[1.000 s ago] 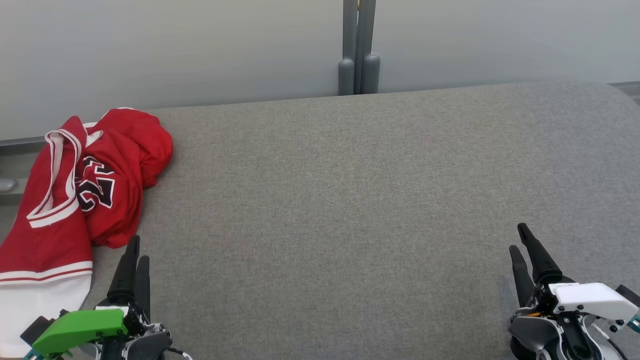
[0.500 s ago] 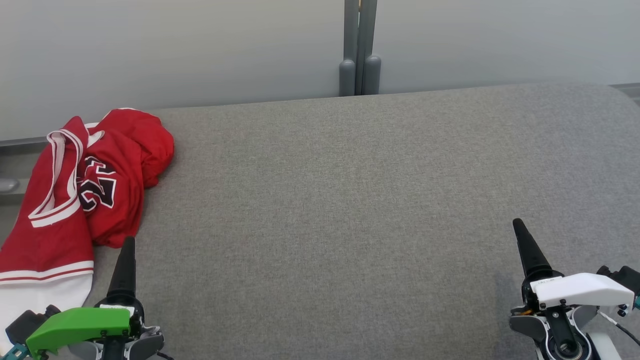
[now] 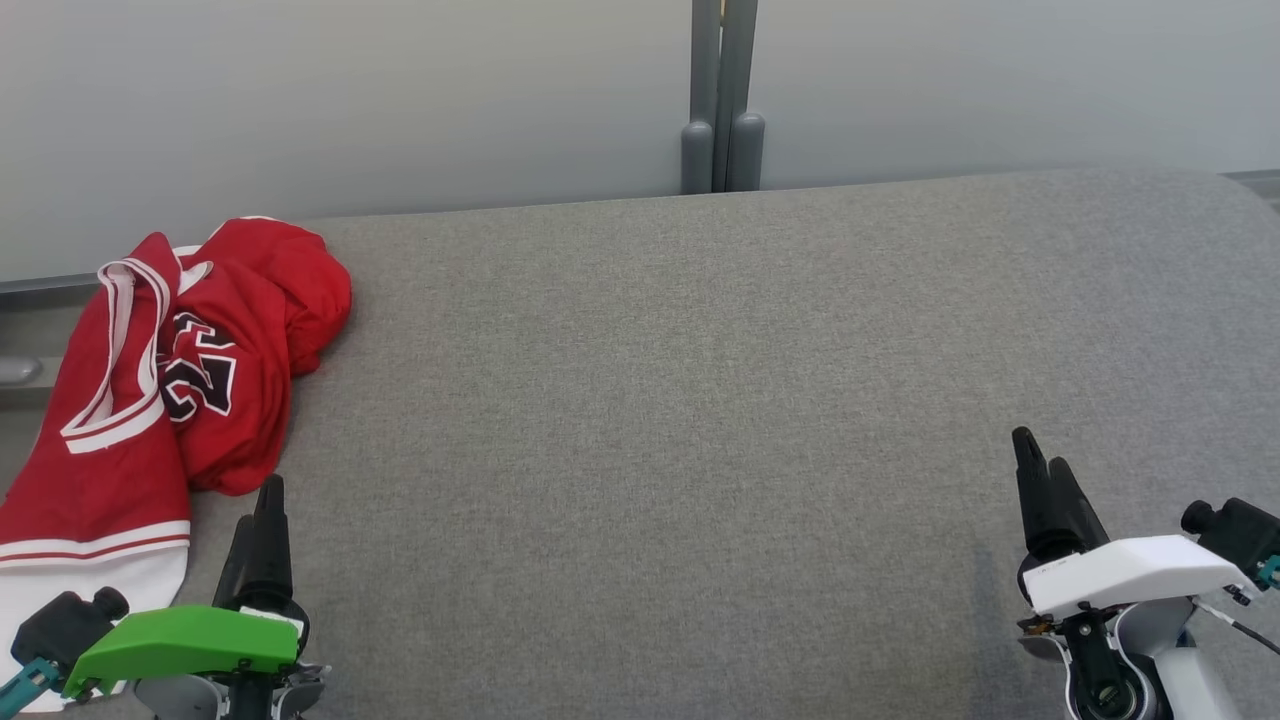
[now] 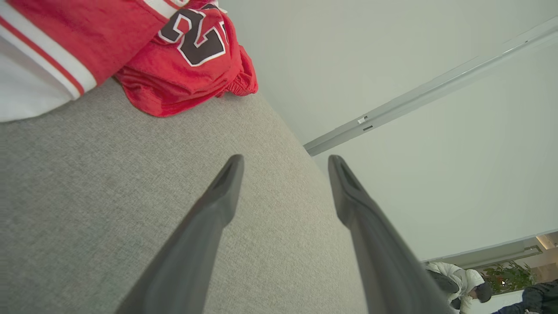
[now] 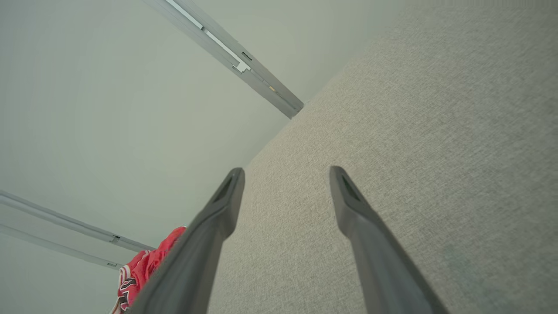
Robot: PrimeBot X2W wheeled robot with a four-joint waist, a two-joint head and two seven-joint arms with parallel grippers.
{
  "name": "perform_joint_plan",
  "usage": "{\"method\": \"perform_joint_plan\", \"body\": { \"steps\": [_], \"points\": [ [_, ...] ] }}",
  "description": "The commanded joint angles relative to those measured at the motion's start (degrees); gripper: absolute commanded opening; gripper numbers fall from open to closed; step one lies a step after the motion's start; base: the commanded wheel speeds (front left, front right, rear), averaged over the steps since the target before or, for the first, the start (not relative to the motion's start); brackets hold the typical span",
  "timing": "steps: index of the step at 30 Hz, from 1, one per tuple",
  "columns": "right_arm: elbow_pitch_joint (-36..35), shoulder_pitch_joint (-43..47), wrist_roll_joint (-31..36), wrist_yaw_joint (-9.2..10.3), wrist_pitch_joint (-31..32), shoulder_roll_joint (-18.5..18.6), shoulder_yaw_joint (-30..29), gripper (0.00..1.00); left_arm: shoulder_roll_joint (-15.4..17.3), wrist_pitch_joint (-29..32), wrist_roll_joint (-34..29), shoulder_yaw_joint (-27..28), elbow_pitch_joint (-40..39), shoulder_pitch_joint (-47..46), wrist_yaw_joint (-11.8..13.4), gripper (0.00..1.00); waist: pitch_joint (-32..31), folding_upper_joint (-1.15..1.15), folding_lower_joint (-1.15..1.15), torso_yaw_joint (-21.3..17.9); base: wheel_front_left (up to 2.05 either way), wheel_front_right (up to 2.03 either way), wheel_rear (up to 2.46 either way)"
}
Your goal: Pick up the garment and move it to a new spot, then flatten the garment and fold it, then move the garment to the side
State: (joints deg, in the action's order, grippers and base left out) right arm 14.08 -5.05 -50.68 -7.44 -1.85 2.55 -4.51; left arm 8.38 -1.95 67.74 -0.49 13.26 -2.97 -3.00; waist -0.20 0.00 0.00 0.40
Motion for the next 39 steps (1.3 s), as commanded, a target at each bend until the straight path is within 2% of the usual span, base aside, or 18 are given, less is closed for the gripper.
{"method": "perform_joint_plan", "body": {
  "steps": [1,13,39],
  "points": [
    [-1.05,-1.25,3.30,-0.03,-0.84,0.24,0.25,1.00,1.16,-0.75,-2.92,-0.47,-0.65,-0.91,0.39,1.00,0.00,0.00,0.00,0.02,0.00,0.00,0.00],
    [0.31,-1.63,14.15,-0.03,-3.20,0.23,0.46,1.00,0.93,-3.07,-12.05,0.07,0.70,-0.40,-0.21,1.00,-0.09,0.00,0.00,0.13,0.00,0.00,0.00],
    [1.94,-2.85,32.31,-0.04,-7.29,0.34,0.43,1.00,1.61,-7.18,-28.47,1.12,3.84,-0.14,-1.55,1.00,-0.39,0.00,0.00,0.50,0.00,0.00,0.00]
  ]
}}
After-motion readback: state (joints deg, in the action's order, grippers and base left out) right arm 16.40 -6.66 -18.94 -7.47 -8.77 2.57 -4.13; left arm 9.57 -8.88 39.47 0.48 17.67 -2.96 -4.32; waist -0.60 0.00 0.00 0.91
